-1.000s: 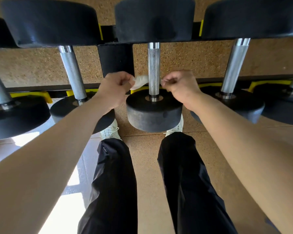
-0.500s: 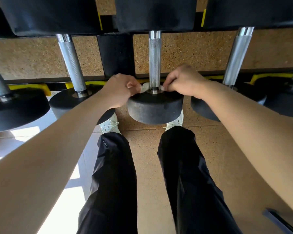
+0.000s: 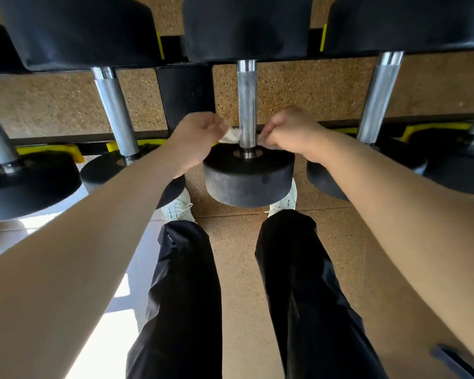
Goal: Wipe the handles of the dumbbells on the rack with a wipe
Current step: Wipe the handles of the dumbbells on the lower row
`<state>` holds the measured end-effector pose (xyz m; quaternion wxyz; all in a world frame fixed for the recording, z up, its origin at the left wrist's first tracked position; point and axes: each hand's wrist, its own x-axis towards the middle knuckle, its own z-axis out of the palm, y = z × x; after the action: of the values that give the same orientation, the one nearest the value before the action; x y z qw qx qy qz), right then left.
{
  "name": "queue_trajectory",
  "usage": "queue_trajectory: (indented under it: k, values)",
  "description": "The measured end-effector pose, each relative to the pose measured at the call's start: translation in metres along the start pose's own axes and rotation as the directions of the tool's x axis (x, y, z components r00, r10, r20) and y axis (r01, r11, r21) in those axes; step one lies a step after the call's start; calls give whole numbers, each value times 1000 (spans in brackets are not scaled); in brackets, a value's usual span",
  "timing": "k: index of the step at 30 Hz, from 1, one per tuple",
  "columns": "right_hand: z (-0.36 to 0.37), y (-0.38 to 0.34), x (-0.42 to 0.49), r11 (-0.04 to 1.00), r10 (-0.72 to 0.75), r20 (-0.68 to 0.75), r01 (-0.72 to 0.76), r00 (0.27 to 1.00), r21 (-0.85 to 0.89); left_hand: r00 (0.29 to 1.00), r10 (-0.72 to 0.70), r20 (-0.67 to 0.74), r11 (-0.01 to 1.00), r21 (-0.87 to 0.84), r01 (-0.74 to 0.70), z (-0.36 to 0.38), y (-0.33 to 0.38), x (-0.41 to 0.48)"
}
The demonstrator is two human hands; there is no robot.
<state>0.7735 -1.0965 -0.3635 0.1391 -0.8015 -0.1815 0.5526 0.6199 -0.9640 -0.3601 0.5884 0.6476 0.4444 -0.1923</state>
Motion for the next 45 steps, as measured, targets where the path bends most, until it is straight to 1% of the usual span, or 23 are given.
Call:
queue_trajectory:
  k: [1,3,6,8,11,12,14,16,17,18,19,21,24,27,28,30,33,35,36,38,40,43,45]
  values:
    - [-7,2,-2,991,28,-21,-25,999,131,999,-25,-46,999,-37,23,3,4,4]
    - [-18,5,-4,924,104,-64,-73,993,376,990,-98,-99,991,-101,88,11,16,10]
    - [-16,-5,1,778,193,-38,-129,981,615,974,-197,-109,926,-346,149,16,29,11]
    - [-11,-21,5,687,218,-15,-142,976,712,966,-223,-133,855,-502,129,12,33,5]
    - [-14,-37,6,556,259,43,-185,965,811,943,-286,-173,775,-620,121,7,39,2]
    - [-18,-37,4,496,252,68,-189,965,848,930,-319,-182,758,-638,135,7,45,4]
    - [-27,-31,0,323,216,100,-168,971,931,913,-373,-169,715,-679,166,9,58,12]
    - [-34,-24,-3,161,192,101,-133,976,978,931,-338,-141,687,-713,142,12,70,20]
    - [-35,-23,-2,114,191,95,-118,977,986,943,-308,-128,678,-725,123,14,72,23]
    - [-35,-24,-1,99,201,87,-108,976,989,946,-300,-125,671,-732,116,15,72,27]
    - [-32,-26,1,112,215,79,-105,973,988,944,-308,-120,660,-741,121,14,70,25]
    - [-23,-33,6,203,228,70,-117,971,972,949,-292,-116,621,-778,96,9,62,15]
    - [-11,-42,8,342,241,30,-114,970,933,989,-131,-74,604,-797,21,-8,45,-9]
    - [-4,-44,-6,468,267,-104,-34,958,883,998,-48,-38,572,-820,-3,-30,27,-36]
    - [-1,-44,-14,525,240,-149,1,959,851,999,-39,-37,556,-831,-9,-37,21,-44]
    - [10,-46,-34,635,111,-191,78,975,768,998,-40,-54,582,-813,-20,-46,11,-60]
    - [32,-61,-70,735,-139,-64,146,988,662,997,-42,-72,656,-754,-27,-47,-5,-84]
    - [50,-72,-87,765,-230,18,169,973,622,998,-7,-62,682,-731,-41,-44,-15,-99]
    - [59,-76,-92,774,-245,42,170,969,609,998,4,-70,685,-727,-54,-42,-19,-107]
    - [75,-82,-97,791,-247,60,166,967,589,988,-6,-152,703,-704,-105,-39,-26,-119]
    - [88,-88,-97,806,-232,55,160,971,570,948,-55,-313,758,-631,-164,-36,-34,-127]
    - [99,-103,-86,818,-163,-25,149,986,555,837,-129,-532,811,-543,-220,-37,-51,-133]
    - [106,-118,-72,826,-99,-138,158,986,541,769,-161,-619,865,-463,-191,-43,-66,-135]
